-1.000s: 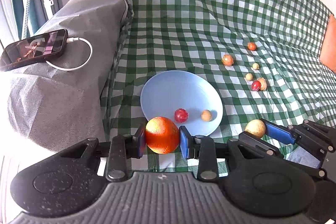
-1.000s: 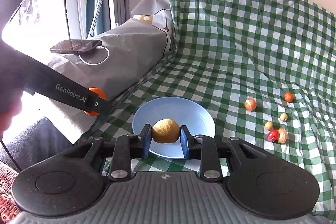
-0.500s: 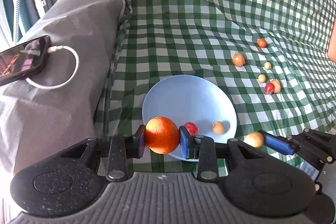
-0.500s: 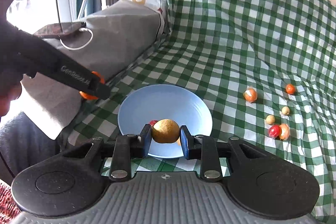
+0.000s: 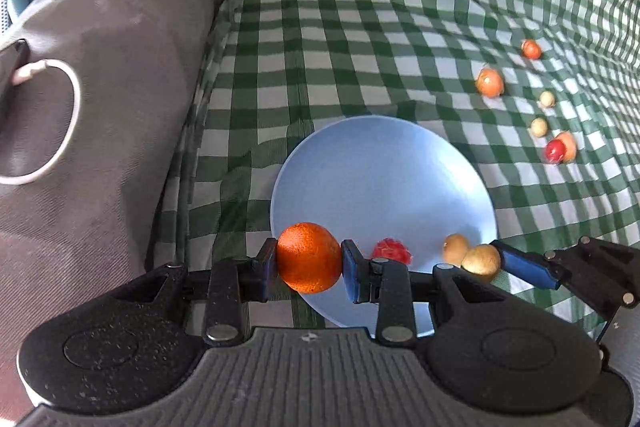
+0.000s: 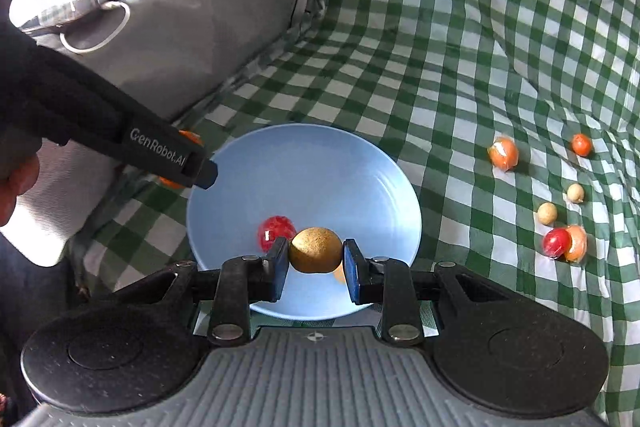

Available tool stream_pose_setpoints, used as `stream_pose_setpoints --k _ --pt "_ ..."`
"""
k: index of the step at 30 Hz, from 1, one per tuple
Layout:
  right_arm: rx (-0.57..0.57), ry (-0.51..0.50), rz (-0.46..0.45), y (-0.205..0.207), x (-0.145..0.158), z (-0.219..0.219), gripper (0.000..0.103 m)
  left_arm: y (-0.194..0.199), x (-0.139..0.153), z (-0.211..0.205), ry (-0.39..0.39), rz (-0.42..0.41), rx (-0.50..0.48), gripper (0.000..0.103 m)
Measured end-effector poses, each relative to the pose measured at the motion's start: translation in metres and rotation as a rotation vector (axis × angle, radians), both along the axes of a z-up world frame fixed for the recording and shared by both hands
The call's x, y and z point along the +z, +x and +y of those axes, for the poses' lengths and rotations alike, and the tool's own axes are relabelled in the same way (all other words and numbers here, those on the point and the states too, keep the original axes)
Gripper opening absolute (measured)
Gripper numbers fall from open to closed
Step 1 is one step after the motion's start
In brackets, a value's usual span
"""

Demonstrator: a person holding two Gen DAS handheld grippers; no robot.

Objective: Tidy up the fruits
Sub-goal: 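Carry the orange and potato over the blue plate and release both, then withdraw both tools from the plate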

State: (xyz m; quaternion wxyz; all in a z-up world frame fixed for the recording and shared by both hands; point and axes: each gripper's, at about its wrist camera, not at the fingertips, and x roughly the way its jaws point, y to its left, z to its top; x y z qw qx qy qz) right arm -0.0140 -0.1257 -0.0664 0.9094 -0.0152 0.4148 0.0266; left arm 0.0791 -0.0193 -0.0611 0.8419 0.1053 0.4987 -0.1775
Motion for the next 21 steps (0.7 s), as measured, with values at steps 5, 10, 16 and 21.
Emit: stream_pose_setpoints --k 5,10,16,21 --pt "-0.006 0.009 0.028 0.013 -0.012 -0.002 0.030 0.010 -0.013 -0.006 0.032 0.011 -0.010 0.037" --pt "0.007 -0.001 0.026 0.025 -0.016 -0.001 0.036 0.010 -0.003 -0.011 0.008 -0.058 -0.039 0.087" --pt "0.033 -0.019 -0.026 0.017 0.006 0.001 0.083 -0.015 0.033 -0.006 0.000 -0.188 -0.081 0.103" --pt "0.020 0.008 -0.016 -0.018 0.025 0.003 0.090 -0.044 0.046 0.018 0.018 -0.163 -0.031 0.103"
